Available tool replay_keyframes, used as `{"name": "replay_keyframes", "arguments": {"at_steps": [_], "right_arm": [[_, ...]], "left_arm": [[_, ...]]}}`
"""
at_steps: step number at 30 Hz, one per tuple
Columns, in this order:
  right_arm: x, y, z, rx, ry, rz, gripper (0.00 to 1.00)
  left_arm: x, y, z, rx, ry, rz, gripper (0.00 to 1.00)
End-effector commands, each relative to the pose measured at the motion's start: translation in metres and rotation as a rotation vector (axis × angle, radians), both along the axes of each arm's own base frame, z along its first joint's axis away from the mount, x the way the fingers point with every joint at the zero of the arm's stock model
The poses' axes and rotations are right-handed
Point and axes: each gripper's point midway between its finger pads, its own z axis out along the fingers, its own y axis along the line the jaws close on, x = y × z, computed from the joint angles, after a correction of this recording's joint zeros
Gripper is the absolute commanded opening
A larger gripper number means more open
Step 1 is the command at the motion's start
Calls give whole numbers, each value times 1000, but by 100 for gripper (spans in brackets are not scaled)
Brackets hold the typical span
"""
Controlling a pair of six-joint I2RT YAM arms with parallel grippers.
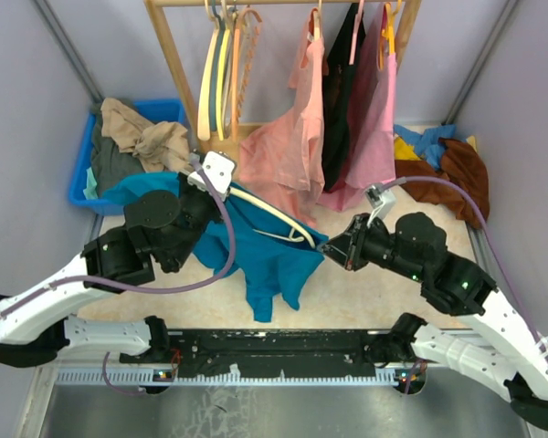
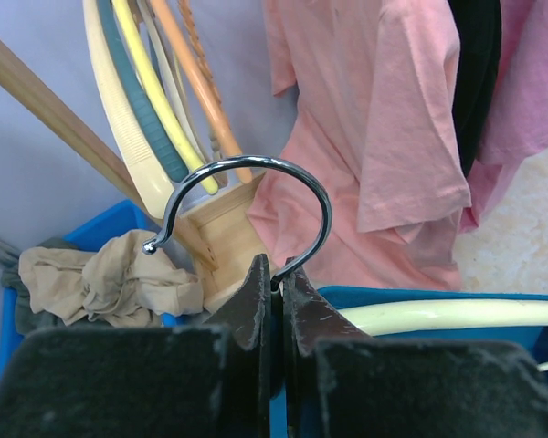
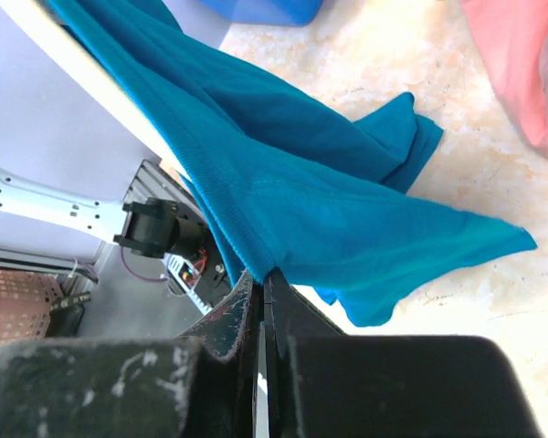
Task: Place the t-shirt on the hanger
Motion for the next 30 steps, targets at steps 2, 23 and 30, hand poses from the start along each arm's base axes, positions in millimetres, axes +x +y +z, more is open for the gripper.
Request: {"name": "replay_keyframes", "arguments": {"at_steps": [2, 23, 30], "right_arm": [[1, 0, 57, 75, -98, 5, 0], [23, -2, 207, 142, -354, -50, 0], [28, 6, 215, 107, -357, -26, 0]], "left_arm": [[8, 8, 23, -60, -69, 80, 0], [17, -31, 145, -416, -279, 52, 0], [6, -58, 158, -479, -228, -61, 0]]}}
